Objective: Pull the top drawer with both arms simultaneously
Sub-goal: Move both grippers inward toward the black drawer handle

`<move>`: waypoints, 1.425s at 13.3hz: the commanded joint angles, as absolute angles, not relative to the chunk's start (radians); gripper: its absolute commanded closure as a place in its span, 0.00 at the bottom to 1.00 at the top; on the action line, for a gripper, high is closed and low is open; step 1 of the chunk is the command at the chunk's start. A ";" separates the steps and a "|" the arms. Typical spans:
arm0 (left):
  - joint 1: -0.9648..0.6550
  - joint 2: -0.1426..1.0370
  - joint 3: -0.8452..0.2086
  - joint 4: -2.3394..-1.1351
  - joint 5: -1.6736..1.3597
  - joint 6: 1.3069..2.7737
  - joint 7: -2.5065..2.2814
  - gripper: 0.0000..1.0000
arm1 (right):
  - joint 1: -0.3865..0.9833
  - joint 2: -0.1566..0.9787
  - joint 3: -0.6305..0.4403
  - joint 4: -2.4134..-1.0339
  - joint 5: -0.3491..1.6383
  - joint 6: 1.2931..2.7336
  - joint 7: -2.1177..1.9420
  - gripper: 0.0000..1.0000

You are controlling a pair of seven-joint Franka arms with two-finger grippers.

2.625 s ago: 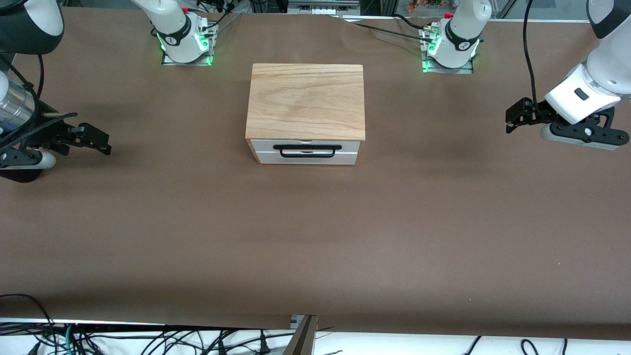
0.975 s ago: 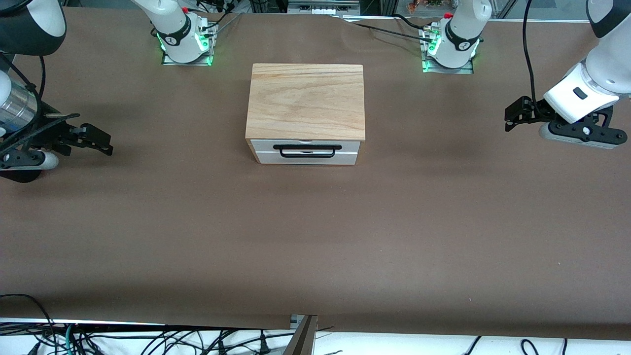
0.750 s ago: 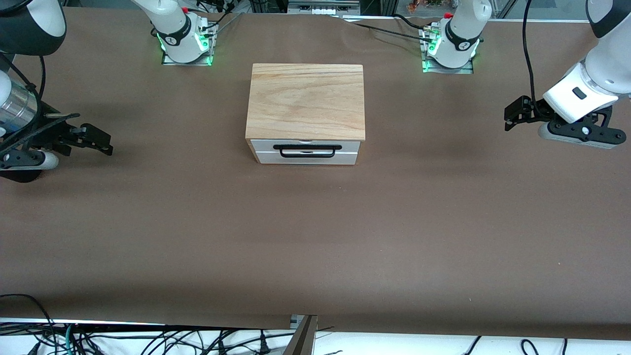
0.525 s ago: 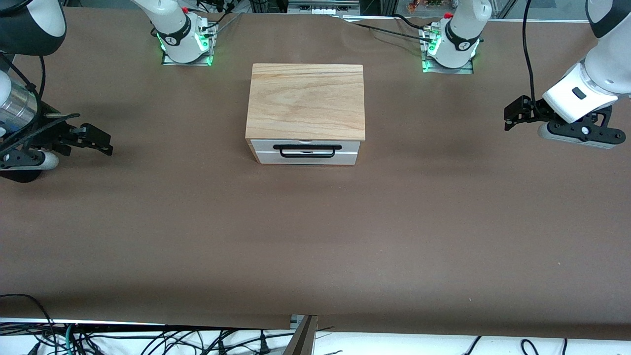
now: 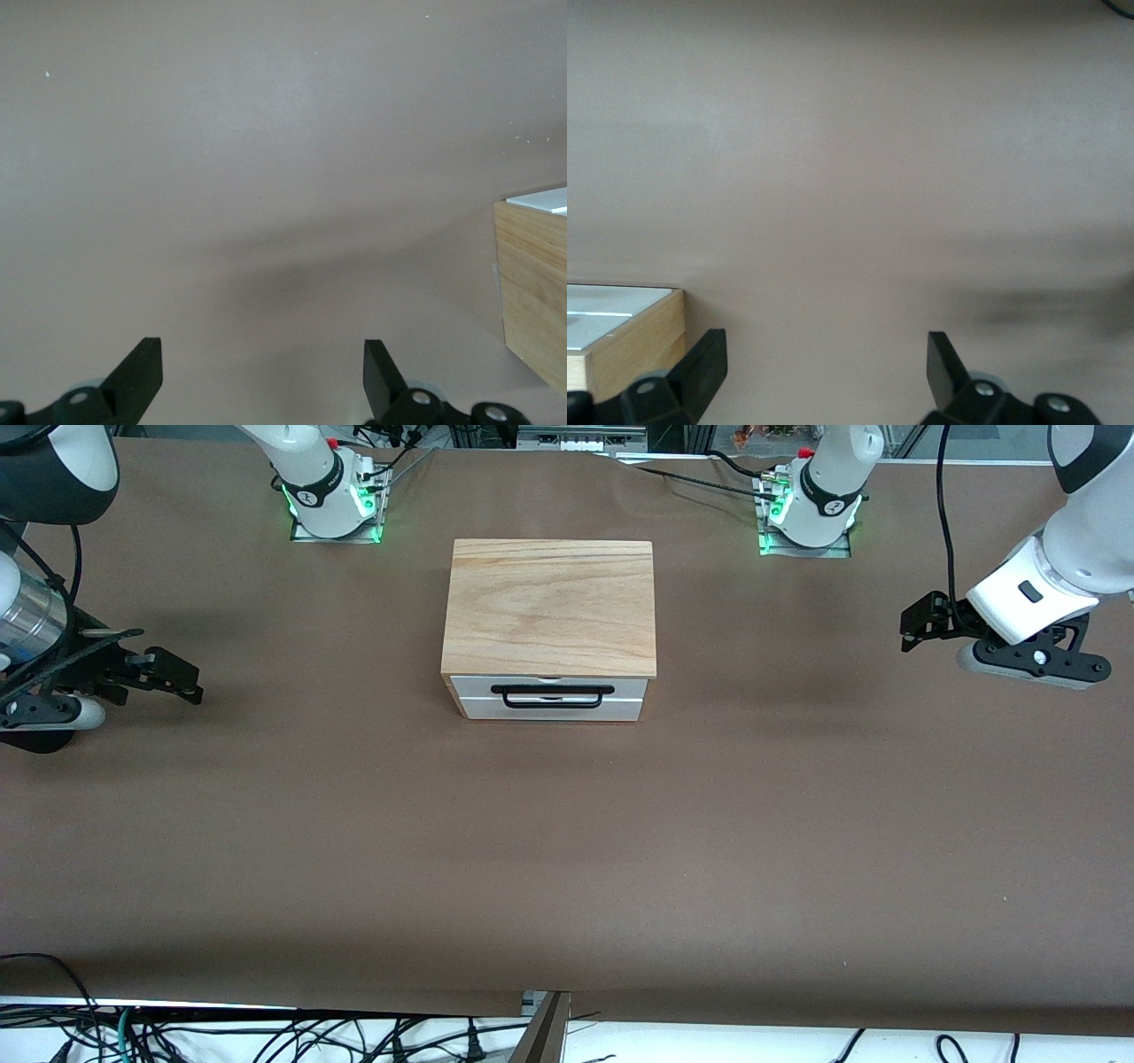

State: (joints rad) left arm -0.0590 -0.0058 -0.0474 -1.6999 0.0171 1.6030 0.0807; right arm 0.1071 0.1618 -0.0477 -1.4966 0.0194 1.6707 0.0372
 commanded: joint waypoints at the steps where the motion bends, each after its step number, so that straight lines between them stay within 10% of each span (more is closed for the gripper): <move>1: -0.066 0.006 -0.063 -1.697 -0.062 1.586 0.086 0.00 | 0.100 0.161 -0.040 -1.489 0.005 1.674 0.037 0.00; 8: -0.103 0.277 -0.075 -1.631 -0.553 1.600 0.092 0.00 | 0.118 0.271 -0.032 -1.493 0.167 1.681 0.043 0.00; 19: -0.205 0.727 -0.074 -1.561 -1.288 1.646 0.711 0.00 | 0.094 0.597 -0.035 -1.555 1.129 1.717 -0.391 0.00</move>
